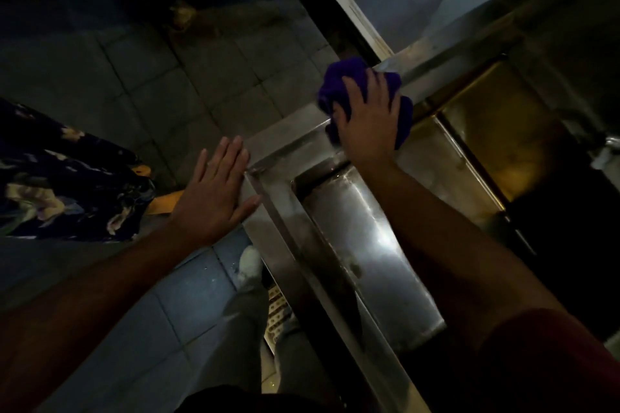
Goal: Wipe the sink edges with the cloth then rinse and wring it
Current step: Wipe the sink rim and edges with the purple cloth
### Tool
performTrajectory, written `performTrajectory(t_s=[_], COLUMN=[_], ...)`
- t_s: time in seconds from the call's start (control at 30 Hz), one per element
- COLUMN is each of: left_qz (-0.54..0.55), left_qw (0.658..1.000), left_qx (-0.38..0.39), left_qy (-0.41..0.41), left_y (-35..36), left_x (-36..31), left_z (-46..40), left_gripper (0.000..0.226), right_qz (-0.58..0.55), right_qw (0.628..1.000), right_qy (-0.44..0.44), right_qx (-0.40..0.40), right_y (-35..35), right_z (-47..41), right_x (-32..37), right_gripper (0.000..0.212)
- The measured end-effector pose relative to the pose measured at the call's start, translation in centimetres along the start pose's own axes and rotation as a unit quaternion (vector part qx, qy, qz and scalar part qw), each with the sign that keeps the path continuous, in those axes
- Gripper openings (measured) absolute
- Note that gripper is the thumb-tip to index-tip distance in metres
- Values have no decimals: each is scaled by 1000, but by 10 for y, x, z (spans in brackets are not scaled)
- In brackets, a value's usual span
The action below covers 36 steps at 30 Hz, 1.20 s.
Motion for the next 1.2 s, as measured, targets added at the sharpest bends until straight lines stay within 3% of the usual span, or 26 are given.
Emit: performTrajectory(t_s=[0.17,0.37,0.53,0.7,0.87,1.1,1.2], left_qz=[30,33,54,80,61,34,22], left_qw=[999,999,998,997,998,998,998], left_qx=[12,42,17,5,16,36,39], left_qy=[2,2,7,10,19,32,43], left_y=[1,-2,-2,1,-2,-1,-3], left_x=[4,8,11,11,9,12,13], left_z=[-1,-4,-11,-10,-10,-9,-10], left_gripper=[87,93,103,106,104,101,104], right_qz=[-10,-122,-175,-154,-121,-103,-101], right_qw=[997,986,983,984,988,995,995], right_qy=[70,102,-44,-71,-87,-15,-6], right_qx=[-34,-41,36,56,30,0,14], right_y=[1,-26,-23,17,17,10,-4], right_z=[-31,-32,59,123,96,33,-1], right_x=[-13,-1,44,68,56,0,-15], right_gripper=[49,33,36,49,50,51,40])
Point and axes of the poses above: each hand's wrist, its own z-axis away from the middle knuckle, its own y-axis out of the palm, x = y × z, the point moved 2 cm from there along -z, towards the middle knuckle, and after that the axes turned 14 degrees about y, right-handed, at the moved point
